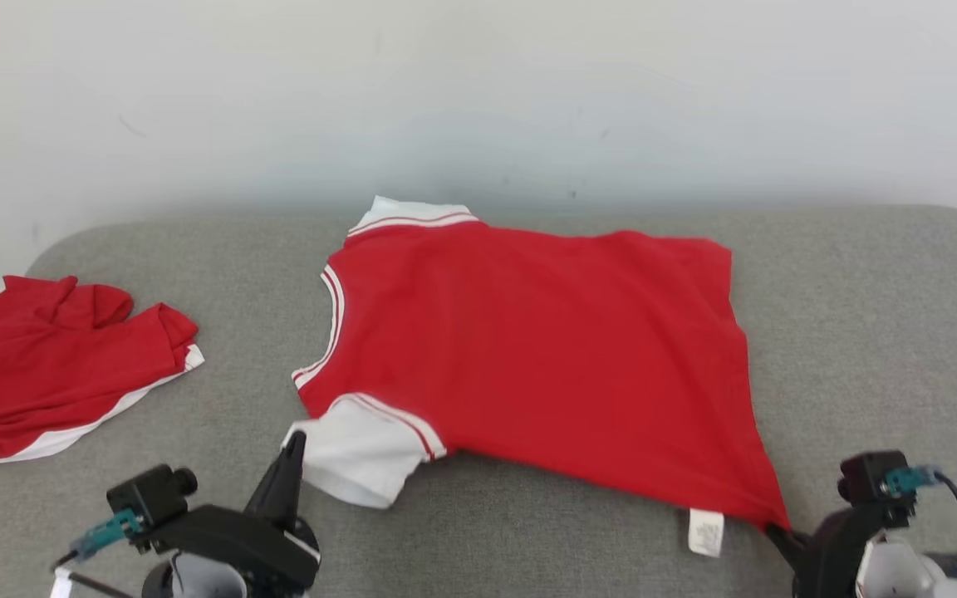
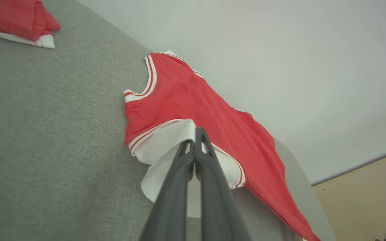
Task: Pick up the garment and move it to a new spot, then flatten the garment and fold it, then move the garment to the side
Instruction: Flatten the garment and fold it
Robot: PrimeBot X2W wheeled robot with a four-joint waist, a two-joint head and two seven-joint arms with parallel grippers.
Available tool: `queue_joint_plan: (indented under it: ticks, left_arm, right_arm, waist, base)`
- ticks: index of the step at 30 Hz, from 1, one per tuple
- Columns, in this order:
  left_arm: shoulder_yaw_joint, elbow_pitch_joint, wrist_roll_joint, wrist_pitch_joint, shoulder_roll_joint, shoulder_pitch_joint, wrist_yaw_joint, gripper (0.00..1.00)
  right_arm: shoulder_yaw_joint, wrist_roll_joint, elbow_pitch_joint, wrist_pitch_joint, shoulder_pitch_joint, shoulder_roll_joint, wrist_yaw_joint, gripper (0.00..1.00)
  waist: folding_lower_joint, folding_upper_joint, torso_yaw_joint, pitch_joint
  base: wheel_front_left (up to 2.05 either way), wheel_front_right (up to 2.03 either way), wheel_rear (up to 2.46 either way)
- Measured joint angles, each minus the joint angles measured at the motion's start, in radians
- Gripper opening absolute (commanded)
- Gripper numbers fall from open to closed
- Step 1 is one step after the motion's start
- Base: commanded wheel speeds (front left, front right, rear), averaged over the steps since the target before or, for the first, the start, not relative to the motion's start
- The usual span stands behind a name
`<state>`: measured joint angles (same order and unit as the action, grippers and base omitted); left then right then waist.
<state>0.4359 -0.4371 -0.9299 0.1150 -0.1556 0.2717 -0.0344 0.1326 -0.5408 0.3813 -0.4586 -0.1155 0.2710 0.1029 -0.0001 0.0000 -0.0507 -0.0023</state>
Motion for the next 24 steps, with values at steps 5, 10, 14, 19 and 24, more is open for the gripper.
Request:
queue_joint_plan:
  ticks: [5,10,14,19,24]
  left_arm:
    - [0.034,0.015,0.041,-0.016,-0.030,-0.047,0.009,0.00]
    - [0.068,0.034,0.063,-0.024,-0.041,-0.110,0.028,0.00]
    - [0.091,0.051,0.100,-0.026,-0.044,-0.161,0.065,0.00]
    - [0.100,0.066,0.114,-0.026,-0.044,-0.205,0.107,0.00]
    - [0.091,0.069,0.115,-0.016,-0.031,-0.257,0.134,0.00]
  right_arm:
    - [-0.010,0.007,-0.030,-0.009,0.058,0.022,-0.008,0.00]
    - [-0.013,0.053,-0.055,-0.022,0.104,0.063,-0.043,0.00]
    - [-0.020,0.070,-0.094,-0.036,0.146,0.077,-0.076,0.00]
    - [-0.023,0.080,-0.124,-0.053,0.181,0.084,-0.107,0.00]
    - [-0.034,0.086,-0.153,-0.070,0.219,0.084,-0.146,0.00]
  waist:
    - [-0.0001,0.0000,0.007,-0.023]
    - [0.0000,0.0000,0.010,-0.039]
    - [0.0000,0.0000,0.008,-0.047]
    - [0.0000,0.0000,0.008,-0.054]
    - [0.0001,0.0000,0.009,-0.060]
  base:
    - [0.00,0.00,0.00]
    - [0.00,0.00,0.00]
    - [0.00,0.00,0.00]
    - [0.00,0.00,0.00]
    - [0.00,0.00,0.00]
